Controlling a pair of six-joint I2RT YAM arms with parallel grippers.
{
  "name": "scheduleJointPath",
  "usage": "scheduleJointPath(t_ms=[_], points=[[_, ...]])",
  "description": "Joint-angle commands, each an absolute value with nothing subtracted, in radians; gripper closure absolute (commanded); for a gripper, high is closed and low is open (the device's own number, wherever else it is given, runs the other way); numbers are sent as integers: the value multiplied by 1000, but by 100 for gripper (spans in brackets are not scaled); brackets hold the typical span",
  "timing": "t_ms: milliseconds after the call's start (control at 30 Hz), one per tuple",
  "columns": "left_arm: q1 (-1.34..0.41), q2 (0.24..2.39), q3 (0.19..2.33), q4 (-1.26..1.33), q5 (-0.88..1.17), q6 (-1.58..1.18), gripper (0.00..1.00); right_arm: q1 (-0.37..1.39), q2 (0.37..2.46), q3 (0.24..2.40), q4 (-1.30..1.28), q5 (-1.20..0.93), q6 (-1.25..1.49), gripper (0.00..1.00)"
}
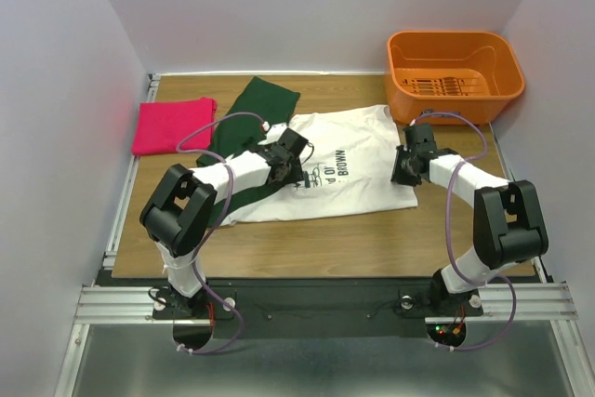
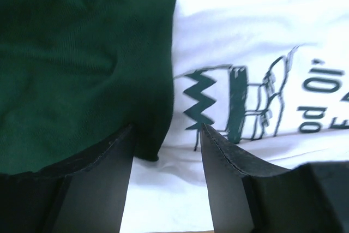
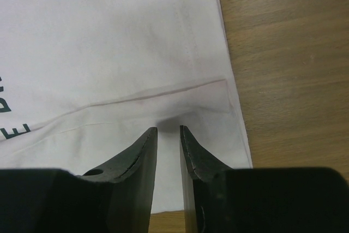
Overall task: Fold and stack the t-shirts
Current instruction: Fold the tshirt
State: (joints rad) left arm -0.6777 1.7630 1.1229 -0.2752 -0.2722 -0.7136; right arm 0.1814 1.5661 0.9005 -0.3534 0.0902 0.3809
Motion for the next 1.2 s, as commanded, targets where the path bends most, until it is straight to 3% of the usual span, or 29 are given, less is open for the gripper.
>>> scheduleJointPath(t_ms=[0,167,267,533,800,1167], points=[[-643,1744,1195,-296,-331,-701,39,166,1543,904,-318,83,376,71],[-597,1637,1146,-347,-331,-701,38,166,1485,890,-318,-58,437,71],[-563,1528,1012,-379,-327,-738,37,167,1444,850,-318,-129,477,71],[-371,1299,740,-356,-310,-697,38,129,1417,747,-307,-124,534,77],[-299,1405,693,-284,-290,-657,39,8,1473,706,-255,-114,568,78],[-250,1525,897,-322,-336,-528,36,-97,1542,698,-202,-60,575,78]])
